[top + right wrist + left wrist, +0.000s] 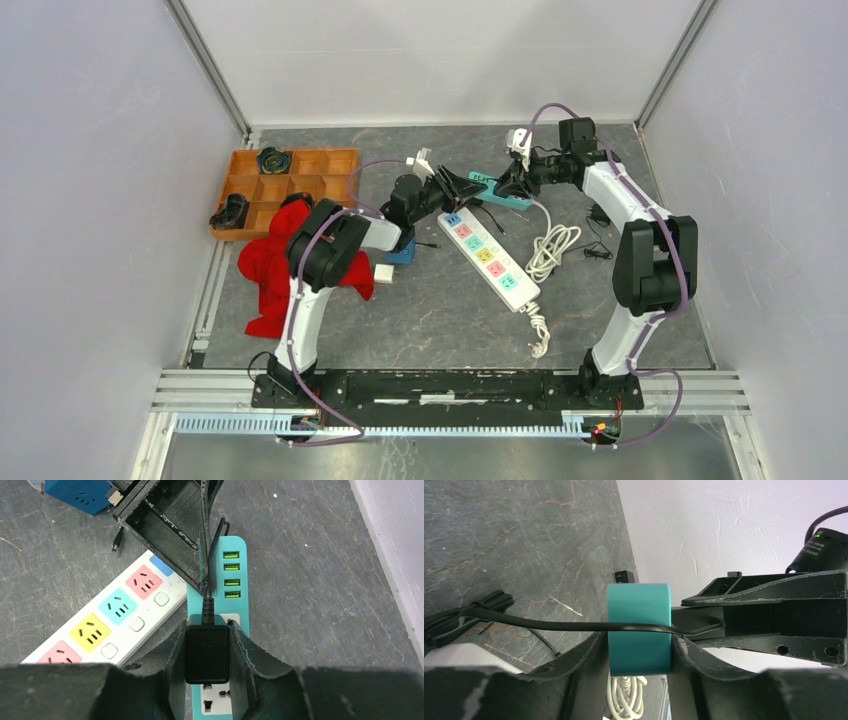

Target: Pull the plug off the socket

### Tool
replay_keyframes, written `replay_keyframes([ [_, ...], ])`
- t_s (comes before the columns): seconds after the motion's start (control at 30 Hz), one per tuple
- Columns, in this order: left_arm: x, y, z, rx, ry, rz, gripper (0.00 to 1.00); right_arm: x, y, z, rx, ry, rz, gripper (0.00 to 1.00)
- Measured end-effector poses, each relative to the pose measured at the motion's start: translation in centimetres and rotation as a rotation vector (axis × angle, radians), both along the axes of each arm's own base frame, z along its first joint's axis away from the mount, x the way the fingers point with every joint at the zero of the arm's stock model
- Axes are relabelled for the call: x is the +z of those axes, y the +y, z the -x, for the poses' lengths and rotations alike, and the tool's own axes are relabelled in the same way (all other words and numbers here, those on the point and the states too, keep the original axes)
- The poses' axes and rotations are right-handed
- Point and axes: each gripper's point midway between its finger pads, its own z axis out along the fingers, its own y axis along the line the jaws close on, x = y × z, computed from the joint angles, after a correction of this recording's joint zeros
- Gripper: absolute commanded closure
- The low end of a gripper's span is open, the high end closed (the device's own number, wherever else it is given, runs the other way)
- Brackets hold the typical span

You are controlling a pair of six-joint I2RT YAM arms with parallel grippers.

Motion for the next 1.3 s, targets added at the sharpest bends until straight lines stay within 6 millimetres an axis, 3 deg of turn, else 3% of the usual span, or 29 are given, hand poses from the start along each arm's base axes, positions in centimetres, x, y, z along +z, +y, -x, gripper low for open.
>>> replay_keyframes([
  [0.17,0.4,-0.3,-0.3,-0.001,0.001,0.024,0.97,-0.1,-0.2,-0.2,-0.007,-0.004,0.007,1.0],
  [0.4,-0.7,-0.4,-0.7,0.012,0.027,0.011,0.98,-0.7,-0.5,-0.4,-0.018,0.003,0.024,1.0],
  [0.53,-3.2,0.3,-1.3,0.06,0.085,-0.053,0.98,-0.2,-1.1,-0.2,-0.026,0.012,0.01,1.0],
  [0.63,-5.7,0.8,-2.1,0.084,0.149,-0.099,0.98,1.5,-1.6,0.1,-0.036,-0.012,-0.008,1.0],
  [0.67,-5.7,0.7,-2.3,0.078,0.15,-0.098,0.92,2.0,-1.8,0.1,-0.041,-0.021,-0.013,1.0],
  [0.73,-5.3,0.4,-3.1,0.074,0.14,-0.118,0.48,3.5,-2.4,0.1,-0.053,-0.047,-0.03,1.0],
  [0.77,-5.1,0.2,-3.5,0.072,0.135,-0.129,0.15,3.8,-2.6,0.2,-0.056,-0.053,-0.034,1.0],
  [0.8,-5.0,0.0,-3.8,0.07,0.128,-0.144,0.02,4.0,-2.8,0.1,-0.061,-0.056,-0.037,1.0],
  [0.83,-4.9,-0.1,-4.1,0.069,0.121,-0.165,0.01,4.1,-2.9,0.1,-0.066,-0.056,-0.04,1.0],
  [0.93,-1.8,-0.7,-5.1,0.064,0.051,-0.185,0.0,4.0,-3.4,-0.1,-0.087,-0.041,-0.042,1.0],
  [1.1,-1.9,0.8,-4.4,0.055,0.036,-0.358,0.0,4.3,-4.4,-0.9,-0.148,-0.023,-0.063,1.0],
  [1.2,-1.5,2.1,-3.2,0.024,0.02,-0.474,0.0,4.2,-7.1,-1.7,-0.252,-0.013,-0.083,1.0],
  [1.3,0.3,3.7,-1.5,-0.012,-0.031,-0.576,0.0,3.9,-10.1,-2.3,-0.358,0.001,-0.087,1.0],
])
